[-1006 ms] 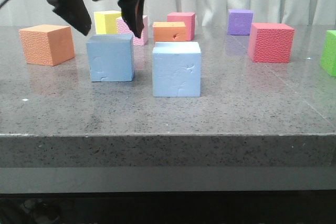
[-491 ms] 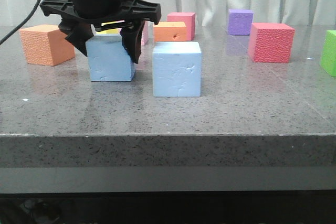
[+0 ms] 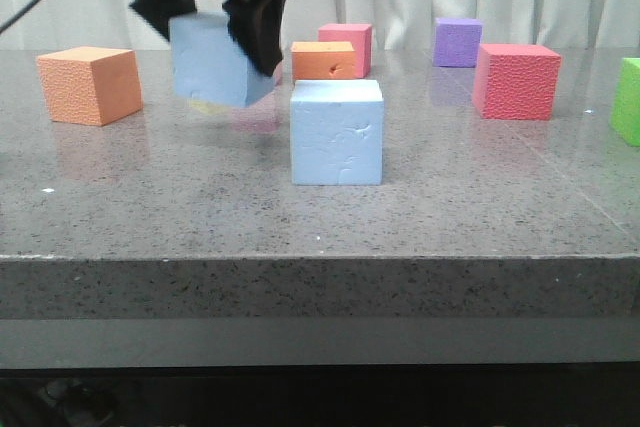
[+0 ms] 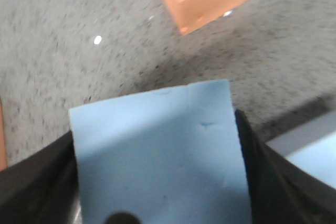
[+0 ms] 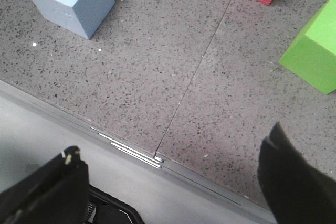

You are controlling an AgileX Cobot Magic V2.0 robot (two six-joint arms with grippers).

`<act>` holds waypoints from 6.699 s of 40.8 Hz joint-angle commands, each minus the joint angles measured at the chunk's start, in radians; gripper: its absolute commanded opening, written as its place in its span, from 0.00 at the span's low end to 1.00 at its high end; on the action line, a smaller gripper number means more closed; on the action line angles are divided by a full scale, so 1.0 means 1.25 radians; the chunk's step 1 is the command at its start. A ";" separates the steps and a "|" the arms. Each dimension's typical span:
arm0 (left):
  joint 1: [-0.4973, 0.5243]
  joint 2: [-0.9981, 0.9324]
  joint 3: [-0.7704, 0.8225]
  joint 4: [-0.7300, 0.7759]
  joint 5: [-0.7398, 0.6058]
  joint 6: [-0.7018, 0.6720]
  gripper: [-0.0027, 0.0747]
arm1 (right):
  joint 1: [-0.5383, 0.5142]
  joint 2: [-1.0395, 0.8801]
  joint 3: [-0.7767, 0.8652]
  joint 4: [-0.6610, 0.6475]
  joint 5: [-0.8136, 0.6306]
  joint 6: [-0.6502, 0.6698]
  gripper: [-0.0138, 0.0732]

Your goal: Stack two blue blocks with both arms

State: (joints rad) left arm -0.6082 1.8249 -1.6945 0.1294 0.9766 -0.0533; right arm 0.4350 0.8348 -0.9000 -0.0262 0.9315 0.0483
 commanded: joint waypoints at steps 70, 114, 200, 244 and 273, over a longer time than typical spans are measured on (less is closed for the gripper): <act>0.091 0.013 -0.166 -0.597 0.247 1.070 0.65 | -0.004 -0.006 -0.018 -0.003 -0.036 -0.002 0.91; 0.047 0.037 -0.166 -0.545 0.247 1.097 0.73 | -0.004 -0.006 -0.018 -0.003 -0.036 -0.002 0.91; 0.043 -0.669 0.480 -0.039 0.017 -0.054 0.71 | -0.004 -0.006 -0.018 -0.002 -0.032 -0.002 0.91; 0.043 -0.801 0.584 0.053 -0.114 -0.046 0.01 | -0.004 -0.224 0.092 -0.002 -0.166 0.037 0.08; 0.331 -1.097 0.962 -0.093 -0.435 0.037 0.01 | -0.004 -0.224 0.092 -0.001 -0.166 0.037 0.08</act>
State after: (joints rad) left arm -0.2586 0.5384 -0.5755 0.0711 0.6198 -0.0543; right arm 0.4350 0.5552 -0.7599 -0.0225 0.7937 0.0969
